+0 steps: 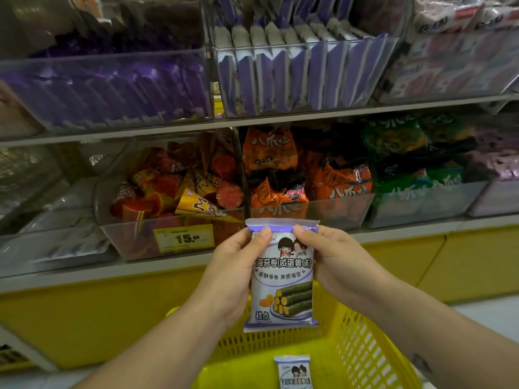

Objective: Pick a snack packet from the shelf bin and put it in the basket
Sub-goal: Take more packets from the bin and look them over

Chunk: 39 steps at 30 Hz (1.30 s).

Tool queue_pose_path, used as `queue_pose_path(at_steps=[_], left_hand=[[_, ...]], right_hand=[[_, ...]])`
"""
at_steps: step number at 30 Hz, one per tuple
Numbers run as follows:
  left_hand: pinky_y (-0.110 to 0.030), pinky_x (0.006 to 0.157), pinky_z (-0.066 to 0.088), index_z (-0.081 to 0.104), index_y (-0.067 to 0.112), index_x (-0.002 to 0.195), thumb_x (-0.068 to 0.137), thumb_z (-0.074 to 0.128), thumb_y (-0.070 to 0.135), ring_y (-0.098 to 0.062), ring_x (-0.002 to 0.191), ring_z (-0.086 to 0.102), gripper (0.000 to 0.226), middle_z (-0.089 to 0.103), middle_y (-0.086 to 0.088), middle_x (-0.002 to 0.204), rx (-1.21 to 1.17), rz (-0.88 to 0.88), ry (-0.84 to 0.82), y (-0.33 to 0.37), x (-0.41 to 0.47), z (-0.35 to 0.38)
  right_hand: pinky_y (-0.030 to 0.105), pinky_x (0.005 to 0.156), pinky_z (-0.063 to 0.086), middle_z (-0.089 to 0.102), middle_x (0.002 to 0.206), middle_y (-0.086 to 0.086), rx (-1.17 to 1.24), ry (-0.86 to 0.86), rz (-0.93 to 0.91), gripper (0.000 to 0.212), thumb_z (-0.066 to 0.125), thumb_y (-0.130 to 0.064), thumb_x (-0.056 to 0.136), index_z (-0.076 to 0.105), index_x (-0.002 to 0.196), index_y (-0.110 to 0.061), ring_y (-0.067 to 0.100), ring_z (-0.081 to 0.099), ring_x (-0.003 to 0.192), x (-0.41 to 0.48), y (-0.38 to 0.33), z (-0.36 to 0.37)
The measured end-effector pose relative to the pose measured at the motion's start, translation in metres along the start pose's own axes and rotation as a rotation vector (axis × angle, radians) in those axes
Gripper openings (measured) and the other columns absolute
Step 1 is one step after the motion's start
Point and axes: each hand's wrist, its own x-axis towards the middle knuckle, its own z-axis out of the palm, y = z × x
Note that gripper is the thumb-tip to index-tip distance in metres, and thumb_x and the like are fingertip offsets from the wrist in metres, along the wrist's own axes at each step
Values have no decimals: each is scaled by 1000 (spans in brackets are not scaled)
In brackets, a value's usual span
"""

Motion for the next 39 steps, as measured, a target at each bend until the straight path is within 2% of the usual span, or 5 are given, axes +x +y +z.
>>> queue_pose_path(at_steps=[6, 17, 25, 32, 39], left_hand=[[-46, 91, 54, 71, 7, 106, 88, 60, 23, -32, 99, 70, 26, 74, -16, 102, 43, -34, 79, 3, 0, 2], [-33, 72, 48, 72, 11, 102, 96, 50, 30, -10, 71, 68, 30, 76, -7, 93, 82, -58, 86, 10, 1, 2], [-40, 75, 51, 72, 14, 105, 79, 57, 41, -24, 91, 64, 41, 73, -13, 105, -76, -37, 147, 28, 8, -9], [-42, 77, 60, 62, 21, 124, 83, 61, 22, -23, 104, 69, 41, 68, -9, 122, 73, -260, -259, 36, -1, -22], [-27, 63, 59, 56, 18, 122, 75, 63, 5, -22, 90, 73, 50, 72, -13, 111, 29, -160, -258, 31, 2, -20]], right_hand=[[53, 102, 45, 70, 110, 22, -55, 75, 16, 44, 49, -27, 94, 59, 118, 9, 33, 67, 106, -2, -1, -1], [50, 103, 44, 70, 117, 12, -93, 47, 57, 48, 33, -43, 100, 59, 126, -11, 27, 64, 113, 1, -8, -8], [32, 83, 56, 71, 109, 10, -253, -234, 229, 36, 63, -43, 83, 73, 106, -17, 19, 68, 97, -6, -15, -18], [42, 91, 56, 68, 117, 20, -71, -121, 195, 35, 54, -28, 87, 70, 109, -6, 32, 65, 109, -8, -21, -17], [37, 79, 60, 68, 116, 21, 73, -39, 201, 41, 54, -29, 83, 65, 114, -4, 28, 70, 99, -6, -24, -15]])
